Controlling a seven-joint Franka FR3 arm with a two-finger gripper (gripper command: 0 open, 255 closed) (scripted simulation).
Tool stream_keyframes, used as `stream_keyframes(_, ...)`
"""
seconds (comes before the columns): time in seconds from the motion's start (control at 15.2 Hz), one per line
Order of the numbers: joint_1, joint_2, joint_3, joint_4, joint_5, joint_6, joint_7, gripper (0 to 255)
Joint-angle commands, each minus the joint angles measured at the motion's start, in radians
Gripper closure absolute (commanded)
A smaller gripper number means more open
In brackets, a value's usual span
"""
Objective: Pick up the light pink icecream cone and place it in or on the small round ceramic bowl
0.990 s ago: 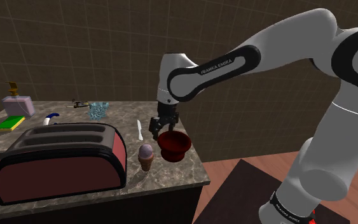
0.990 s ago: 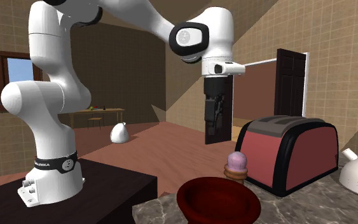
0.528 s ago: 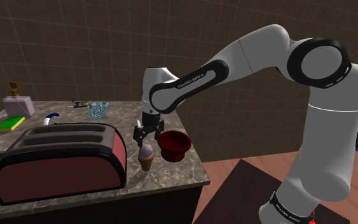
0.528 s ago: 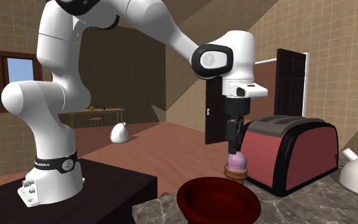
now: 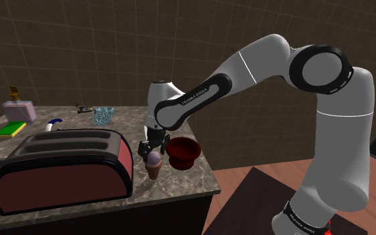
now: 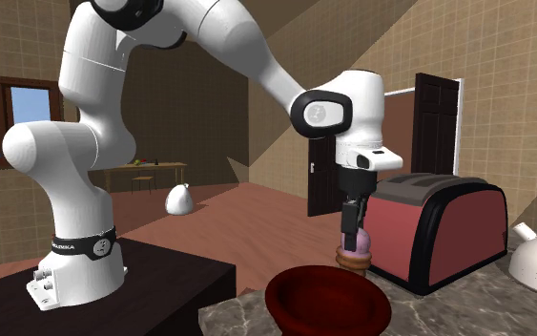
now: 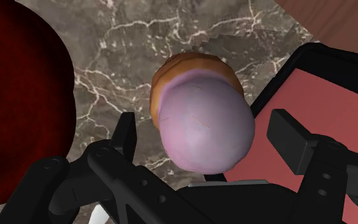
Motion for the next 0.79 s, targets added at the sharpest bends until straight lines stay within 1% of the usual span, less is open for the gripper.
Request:
stream_keyframes(0.0,0.001,0.007,-0.001,0.0,-0.002,0.008,0.002,0)
stream_keyframes(0.4,0.001,0.007,-0.001,0.0,-0.002,0.008,0.001,0)
stream_keyframes(0.46,0.001,0.007,-0.001,0.0,-0.002,0.008,0.001,255)
stream_keyframes(0.73,0.001,0.006,-0.001,-0.001,-0.002,0.007,0.001,255)
